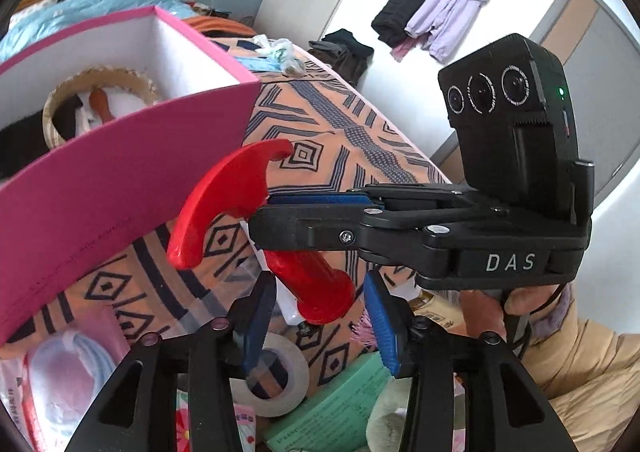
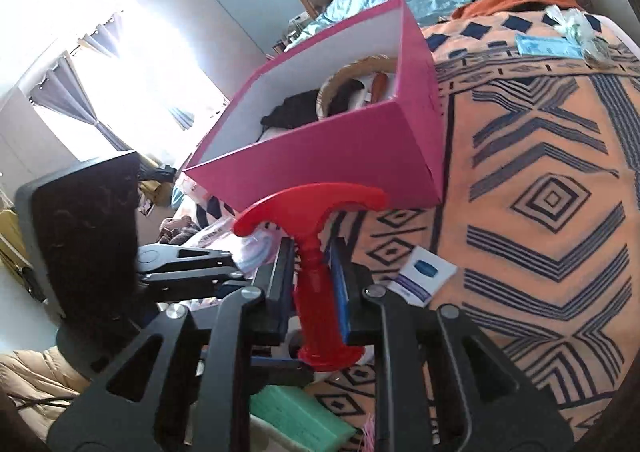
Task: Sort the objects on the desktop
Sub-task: 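Carry the red T-handle object with the right gripper toward the pink box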
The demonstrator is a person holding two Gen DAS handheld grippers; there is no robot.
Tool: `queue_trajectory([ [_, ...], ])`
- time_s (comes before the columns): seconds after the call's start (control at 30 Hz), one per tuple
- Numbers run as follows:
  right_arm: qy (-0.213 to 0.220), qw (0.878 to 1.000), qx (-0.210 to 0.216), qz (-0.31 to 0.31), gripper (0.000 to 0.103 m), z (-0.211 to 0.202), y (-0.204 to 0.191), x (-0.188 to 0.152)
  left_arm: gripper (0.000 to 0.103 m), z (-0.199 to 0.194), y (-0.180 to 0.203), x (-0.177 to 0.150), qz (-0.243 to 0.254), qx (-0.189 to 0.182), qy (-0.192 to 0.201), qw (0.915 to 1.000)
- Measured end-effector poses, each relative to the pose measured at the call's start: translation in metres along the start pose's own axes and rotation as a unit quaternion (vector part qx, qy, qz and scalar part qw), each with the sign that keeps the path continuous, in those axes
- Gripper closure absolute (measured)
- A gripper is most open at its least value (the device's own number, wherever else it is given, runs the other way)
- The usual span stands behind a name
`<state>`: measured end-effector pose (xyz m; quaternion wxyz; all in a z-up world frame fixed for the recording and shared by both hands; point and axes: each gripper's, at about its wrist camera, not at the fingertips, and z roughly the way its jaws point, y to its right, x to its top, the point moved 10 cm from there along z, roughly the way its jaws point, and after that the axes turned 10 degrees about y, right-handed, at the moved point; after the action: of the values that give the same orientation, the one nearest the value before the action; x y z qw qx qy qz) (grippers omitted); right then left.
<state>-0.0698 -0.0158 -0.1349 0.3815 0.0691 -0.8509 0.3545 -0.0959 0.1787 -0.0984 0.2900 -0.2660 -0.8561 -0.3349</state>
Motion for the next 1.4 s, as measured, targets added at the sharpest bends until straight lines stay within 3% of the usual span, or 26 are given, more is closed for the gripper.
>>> queue_trajectory([
  [0.03, -0.003, 1.000, 0.000, 0.003, 0.082, 0.002, 0.001, -0.001, 0.059, 0.001, -0.004, -0.001, -0.004, 0.004, -0.001, 1.0000],
  [0.1, -0.007, 1.000, 0.004, 0.005, 0.082, 0.004, 0.001, -0.003, 0.072, 0.004, -0.010, -0.003, -0.006, 0.016, -0.006, 0.9998],
  [0.2, -0.014, 1.000, 0.005, -0.001, 0.082, 0.006, -0.001, -0.007, 0.073, 0.006, -0.015, -0.007, -0.016, 0.018, -0.010, 0.9997],
  [0.37, -0.032, 0.999, -0.019, -0.025, 0.080, 0.013, 0.002, -0.013, 0.075, 0.008, -0.015, -0.010, 0.012, 0.048, -0.012, 0.9987],
  [0.43, -0.054, 0.997, -0.031, -0.037, 0.070, 0.017, 0.005, -0.020, 0.082, 0.006, -0.014, -0.010, 0.033, 0.060, -0.006, 0.9976],
  [0.47, -0.063, 0.996, -0.037, -0.043, 0.070, 0.019, 0.007, -0.024, 0.084, 0.006, -0.013, -0.010, 0.039, 0.061, -0.008, 0.9974],
  [0.63, -0.069, 0.996, -0.042, -0.048, 0.082, 0.021, 0.014, -0.026, 0.083, 0.008, -0.018, -0.014, 0.032, 0.058, -0.015, 0.9977],
  [0.93, -0.046, 0.997, -0.037, -0.053, 0.083, 0.010, 0.004, -0.017, 0.080, 0.003, -0.014, -0.002, 0.036, 0.061, 0.001, 0.9975],
  [1.4, -0.002, 0.995, -0.014, -0.094, 0.083, -0.004, -0.034, 0.023, 0.080, -0.036, -0.009, 0.027, 0.038, 0.063, 0.062, 0.9954],
])
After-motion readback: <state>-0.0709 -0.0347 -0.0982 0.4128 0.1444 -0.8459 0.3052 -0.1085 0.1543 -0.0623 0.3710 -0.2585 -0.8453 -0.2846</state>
